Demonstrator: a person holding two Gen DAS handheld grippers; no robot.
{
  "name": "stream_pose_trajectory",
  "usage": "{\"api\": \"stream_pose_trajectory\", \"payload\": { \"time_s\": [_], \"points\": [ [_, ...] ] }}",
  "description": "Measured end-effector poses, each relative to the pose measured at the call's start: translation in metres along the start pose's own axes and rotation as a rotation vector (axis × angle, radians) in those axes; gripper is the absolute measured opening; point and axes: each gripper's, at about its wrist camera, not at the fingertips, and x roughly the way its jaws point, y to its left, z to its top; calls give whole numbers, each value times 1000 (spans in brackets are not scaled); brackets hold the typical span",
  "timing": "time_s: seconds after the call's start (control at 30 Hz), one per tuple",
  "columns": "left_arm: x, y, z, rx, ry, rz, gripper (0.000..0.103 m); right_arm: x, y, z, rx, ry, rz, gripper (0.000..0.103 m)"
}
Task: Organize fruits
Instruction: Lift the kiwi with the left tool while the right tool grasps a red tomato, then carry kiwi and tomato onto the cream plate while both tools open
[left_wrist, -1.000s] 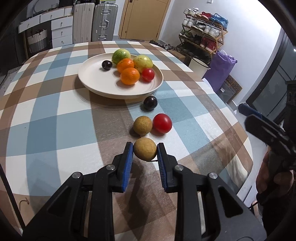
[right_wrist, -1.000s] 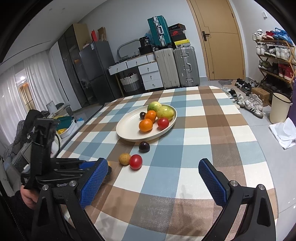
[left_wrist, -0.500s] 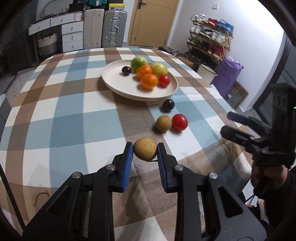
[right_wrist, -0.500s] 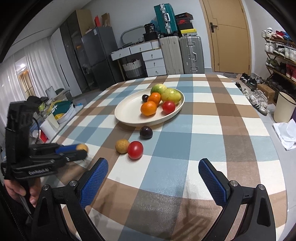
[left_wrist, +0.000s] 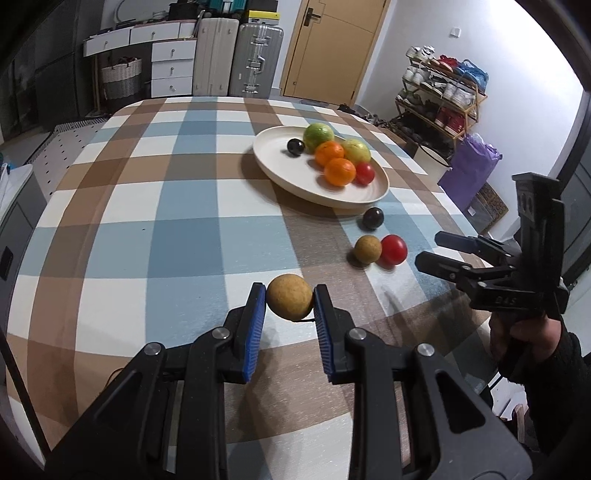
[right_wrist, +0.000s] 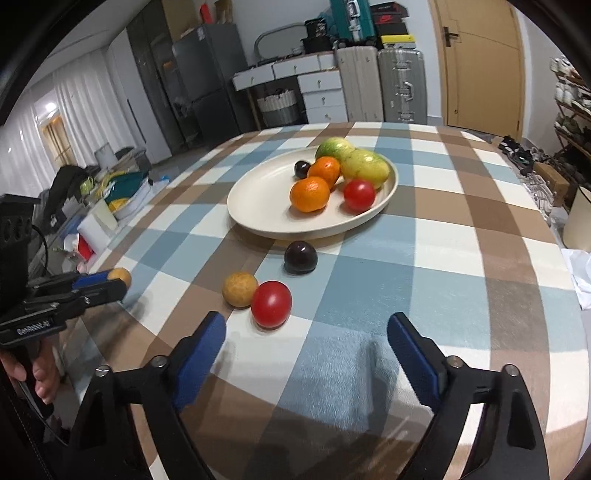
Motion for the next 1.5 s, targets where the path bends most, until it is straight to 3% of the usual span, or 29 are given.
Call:
{"api": "stream_pose_trajectory", "payload": {
  "time_s": [0.2,0.3,0.37,0.53,0.67,0.8,1.23,1.5],
  "points": [
    [-3,8,-3,-25,-3,8,24,10,5,5,-31,12,39,87],
    [-4,10,-3,-32,-6,10,24,16,8,8,-44,29,36,75],
    [-5,11,-2,-31,-7,12,24,18,11,9,-57,36,26,60],
    [-7,11,-1,-33,-12,10,24,26,15,10,-75,56,30,50],
    [-8,11,0,-33,-13,10,24,31,17,10,-77,77,52,29],
    [-10,11,2,-25,-21,25,24,25,14,11,-38,41,83,28],
    [-6,6,35,-61,-26,4,24,-26,0,36,49,-127,66,28],
    [11,-4,66,-49,-36,-10,24,-32,1,57,56,-150,82,28]
  ]
}}
